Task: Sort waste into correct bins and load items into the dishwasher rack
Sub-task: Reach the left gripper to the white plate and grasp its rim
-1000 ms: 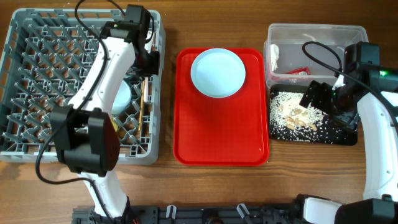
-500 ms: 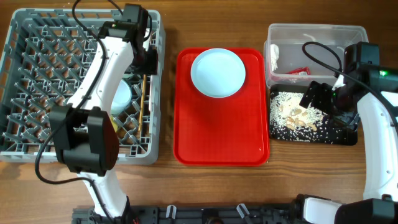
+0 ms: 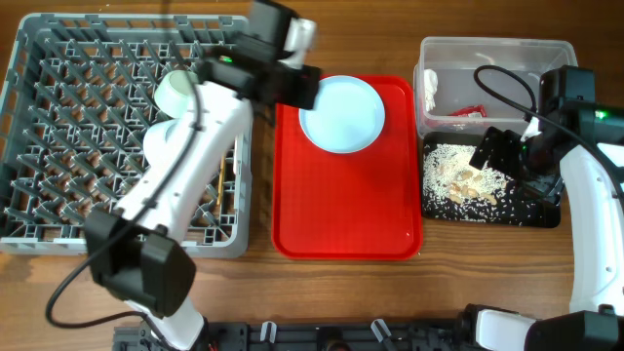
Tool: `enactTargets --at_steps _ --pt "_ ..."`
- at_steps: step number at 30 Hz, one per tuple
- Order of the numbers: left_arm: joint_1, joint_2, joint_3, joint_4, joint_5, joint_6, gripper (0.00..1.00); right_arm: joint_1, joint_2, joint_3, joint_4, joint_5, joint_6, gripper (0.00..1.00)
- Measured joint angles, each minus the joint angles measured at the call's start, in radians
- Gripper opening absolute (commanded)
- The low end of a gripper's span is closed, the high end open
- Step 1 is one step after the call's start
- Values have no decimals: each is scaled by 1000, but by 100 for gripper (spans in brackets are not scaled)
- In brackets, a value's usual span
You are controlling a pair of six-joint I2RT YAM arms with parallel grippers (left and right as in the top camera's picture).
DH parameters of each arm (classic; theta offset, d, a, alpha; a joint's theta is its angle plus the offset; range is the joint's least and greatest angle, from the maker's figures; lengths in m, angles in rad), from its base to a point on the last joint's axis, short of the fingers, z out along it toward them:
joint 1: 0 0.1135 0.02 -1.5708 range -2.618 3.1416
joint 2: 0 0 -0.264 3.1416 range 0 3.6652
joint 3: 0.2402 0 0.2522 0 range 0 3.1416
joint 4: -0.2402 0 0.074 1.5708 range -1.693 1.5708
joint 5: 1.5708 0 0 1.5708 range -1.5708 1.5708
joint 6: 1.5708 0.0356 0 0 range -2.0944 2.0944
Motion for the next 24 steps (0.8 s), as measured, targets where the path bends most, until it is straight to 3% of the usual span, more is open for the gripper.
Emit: enactTargets --at_steps 10,20,21,24 --pt "-207 198 0 119 -55 -2 70 0 0 0 0 0 0 100" --pt "-268 377 0 113 -96 -1 71 0 0 0 0 0 0 100" --pt "-271 386 0 107 -99 -1 68 0 0 0 0 0 0 100" --pt "-274 405 0 86 -101 3 45 0 0 0 0 0 0 100"
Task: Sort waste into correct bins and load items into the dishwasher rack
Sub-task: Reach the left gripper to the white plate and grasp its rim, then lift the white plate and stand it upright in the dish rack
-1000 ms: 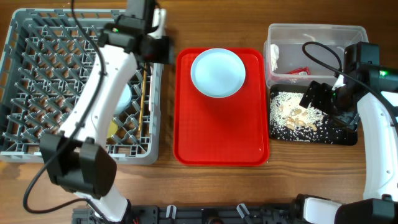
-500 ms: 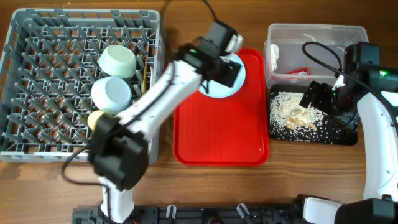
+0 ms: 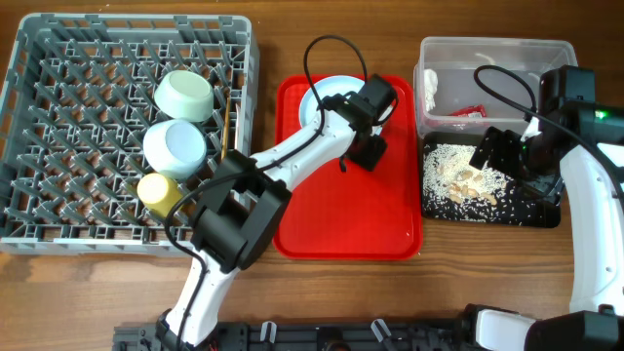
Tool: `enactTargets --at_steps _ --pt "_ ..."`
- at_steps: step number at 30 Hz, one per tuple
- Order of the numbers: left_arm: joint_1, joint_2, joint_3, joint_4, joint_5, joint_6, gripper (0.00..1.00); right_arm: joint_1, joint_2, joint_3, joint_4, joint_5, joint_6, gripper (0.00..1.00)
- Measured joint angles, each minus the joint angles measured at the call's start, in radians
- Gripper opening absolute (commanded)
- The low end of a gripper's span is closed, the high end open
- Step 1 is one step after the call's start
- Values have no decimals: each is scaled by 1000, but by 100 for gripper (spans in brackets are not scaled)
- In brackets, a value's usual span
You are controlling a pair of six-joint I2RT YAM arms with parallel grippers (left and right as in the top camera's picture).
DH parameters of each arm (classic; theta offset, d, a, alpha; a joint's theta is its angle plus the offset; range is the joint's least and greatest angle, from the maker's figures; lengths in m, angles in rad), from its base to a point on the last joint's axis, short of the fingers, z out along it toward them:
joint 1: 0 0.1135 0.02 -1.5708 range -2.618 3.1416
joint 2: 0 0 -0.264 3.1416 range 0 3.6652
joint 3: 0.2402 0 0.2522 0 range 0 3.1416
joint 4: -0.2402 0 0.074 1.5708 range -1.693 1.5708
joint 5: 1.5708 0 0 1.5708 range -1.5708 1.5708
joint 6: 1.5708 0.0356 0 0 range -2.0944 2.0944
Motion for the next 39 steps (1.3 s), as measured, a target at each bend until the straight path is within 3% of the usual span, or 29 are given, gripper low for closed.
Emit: enactTargets --at_steps 1,2,5,24,33,39 --pt "0 4 0 -10 -2 -6 38 0 0 0 0 0 0 100" --pt "0 7 0 -21 -6 1 20 0 0 0 0 0 0 100" --pt "0 7 0 -43 -13 8 4 0 0 0 1 0 0 100" --pt "-1 -24 6 -34 -26 -16 4 0 0 0 2 0 0 100" --pt "23 -293 11 -47 -14 -59 4 0 0 0 2 0 -4 100" --pt "130 -459 18 -63 33 -78 4 0 0 0 5 0 -8 100"
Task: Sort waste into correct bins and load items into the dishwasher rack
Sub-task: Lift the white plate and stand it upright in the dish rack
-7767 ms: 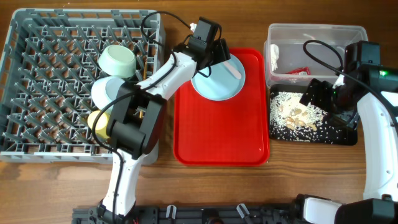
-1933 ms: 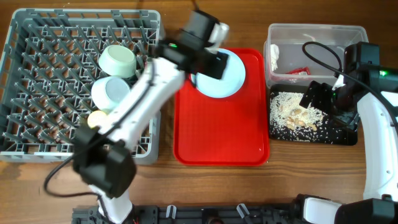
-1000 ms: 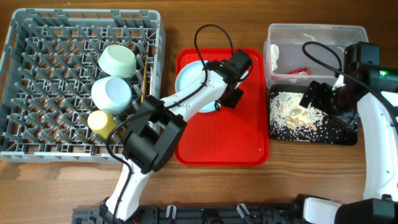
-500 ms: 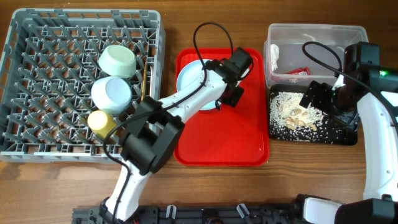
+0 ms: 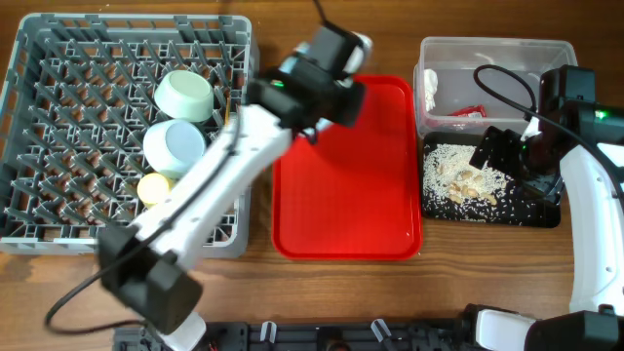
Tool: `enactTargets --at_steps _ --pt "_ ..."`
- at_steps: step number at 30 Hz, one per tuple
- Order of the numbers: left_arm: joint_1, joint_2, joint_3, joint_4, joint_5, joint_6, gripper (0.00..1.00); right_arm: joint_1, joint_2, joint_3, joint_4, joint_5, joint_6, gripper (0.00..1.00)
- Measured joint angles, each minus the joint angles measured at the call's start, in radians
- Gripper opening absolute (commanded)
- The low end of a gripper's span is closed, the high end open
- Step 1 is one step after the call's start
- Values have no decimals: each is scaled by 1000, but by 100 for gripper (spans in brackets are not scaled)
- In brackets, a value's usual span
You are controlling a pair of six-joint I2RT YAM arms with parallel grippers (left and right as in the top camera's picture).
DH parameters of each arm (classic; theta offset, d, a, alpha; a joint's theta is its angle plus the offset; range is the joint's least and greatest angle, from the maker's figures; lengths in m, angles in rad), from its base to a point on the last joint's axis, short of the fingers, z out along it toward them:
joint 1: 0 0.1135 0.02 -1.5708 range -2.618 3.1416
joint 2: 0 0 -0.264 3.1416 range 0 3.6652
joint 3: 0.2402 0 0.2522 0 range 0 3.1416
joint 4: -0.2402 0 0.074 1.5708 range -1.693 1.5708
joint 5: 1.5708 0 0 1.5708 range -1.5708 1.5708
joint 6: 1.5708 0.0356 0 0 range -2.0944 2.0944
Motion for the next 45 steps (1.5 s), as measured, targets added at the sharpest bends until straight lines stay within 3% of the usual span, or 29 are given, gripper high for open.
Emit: enactTargets --at_steps 18,23,30,31,32,35,41,45 --pt "539 -24 1 -23 647 -32 4 0 0 0 0 0 -11 100" --pt "599 37 1 -52 742 -33 4 0 0 0 0 0 -11 100" --pt "627 97 1 -70 765 -32 6 0 0 0 0 0 -11 100" --pt "628 99 1 -74 756 -33 24 0 0 0 0 0 -11 100" --pt "629 101 1 -85 734 -32 49 0 0 0 0 0 -11 100" --pt "631 101 1 -107 666 -32 81 0 0 0 2 0 -11 100" --pt "634 101 1 -145 592 -36 100 0 0 0 21 -15 -11 100" --pt "634 100 1 -148 573 -36 100 0 0 0 37 -42 -8 100"
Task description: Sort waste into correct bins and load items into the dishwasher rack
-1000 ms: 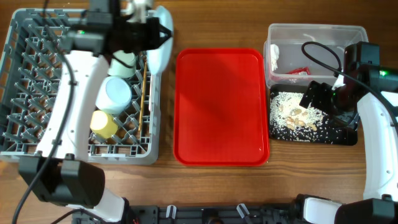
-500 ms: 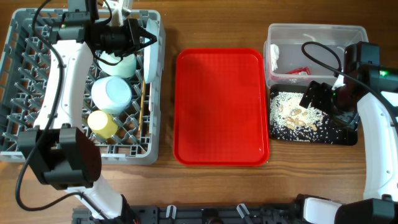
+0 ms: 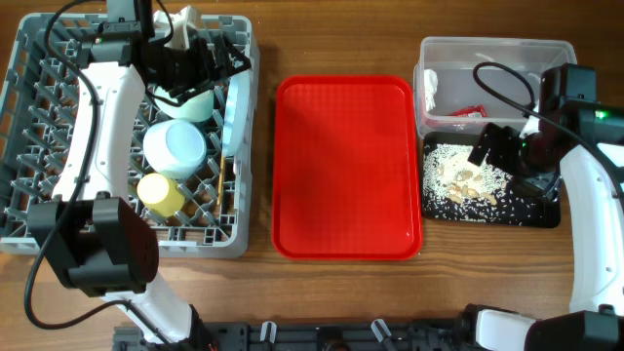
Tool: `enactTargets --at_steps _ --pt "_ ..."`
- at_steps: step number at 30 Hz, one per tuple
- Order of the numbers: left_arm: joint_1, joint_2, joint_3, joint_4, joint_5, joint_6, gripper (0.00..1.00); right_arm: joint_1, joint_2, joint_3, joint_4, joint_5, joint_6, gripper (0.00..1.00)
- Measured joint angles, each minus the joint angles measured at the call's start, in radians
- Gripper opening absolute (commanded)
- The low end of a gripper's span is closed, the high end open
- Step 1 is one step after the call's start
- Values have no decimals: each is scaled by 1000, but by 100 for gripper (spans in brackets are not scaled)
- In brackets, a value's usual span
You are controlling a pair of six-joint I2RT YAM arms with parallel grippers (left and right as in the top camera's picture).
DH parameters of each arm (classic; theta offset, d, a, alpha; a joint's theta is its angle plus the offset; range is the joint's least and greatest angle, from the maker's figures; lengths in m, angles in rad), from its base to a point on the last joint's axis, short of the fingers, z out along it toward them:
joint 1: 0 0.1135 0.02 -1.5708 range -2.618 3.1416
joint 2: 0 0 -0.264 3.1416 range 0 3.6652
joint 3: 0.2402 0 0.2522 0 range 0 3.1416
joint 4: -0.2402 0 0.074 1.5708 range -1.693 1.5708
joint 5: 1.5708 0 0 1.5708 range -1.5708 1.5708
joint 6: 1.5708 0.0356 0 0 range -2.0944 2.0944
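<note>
A light blue plate (image 3: 232, 115) stands on edge in the right-hand column of the grey dishwasher rack (image 3: 58, 210). My left gripper (image 3: 220, 60) hovers over the rack's far right corner, just beyond the plate's top, and looks open with nothing in it. The rack also holds a pale green bowl (image 3: 191, 100), a light blue cup (image 3: 175, 146) and a yellow cup (image 3: 161, 193). The red tray (image 3: 346, 166) is bare. My right gripper (image 3: 494, 148) hangs over the black bin (image 3: 546, 216) of food scraps, seemingly open and holding nothing.
A clear bin (image 3: 492, 54) at the far right holds a crumpled tissue and a red wrapper. A thin wooden stick lies in the rack beside the plate. Bare wooden table shows between the rack, the tray and the bins.
The left arm has moved from the tray's far left corner to over the rack's far right part. The plate now stands on edge in the rack, free of the gripper. The right arm is unchanged.
The plate lay on the far end of the red tray with my left gripper near its left rim. Then the gripper was over the plate. Later the tray was bare with the arm by the rack's corner. Now the plate stands in the rack.
</note>
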Motion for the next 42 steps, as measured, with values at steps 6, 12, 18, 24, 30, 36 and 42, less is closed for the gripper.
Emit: enactTargets --at_steps 6,12,18,24,30,36,42 --pt "0 -87 0 -69 -130 -1 100 40 0 0 82 -90 -31 100" --pt "-16 -233 5 -266 -366 -100 100 243 0 -2 250 -146 -67 100" --pt "-34 -246 6 -411 -529 -186 100 347 0 -2 386 -168 -83 100" --pt "-34 -245 6 -565 -580 -206 100 332 0 -2 254 -167 -101 100" --pt "-56 -245 6 -667 -589 -186 100 318 -6 -2 121 -153 -109 100" --pt "-119 -329 -50 -646 -590 -171 100 318 -122 -5 124 -143 -113 100" --pt "-142 -646 -254 -459 -590 -164 100 318 -428 -96 216 -115 -135 100"
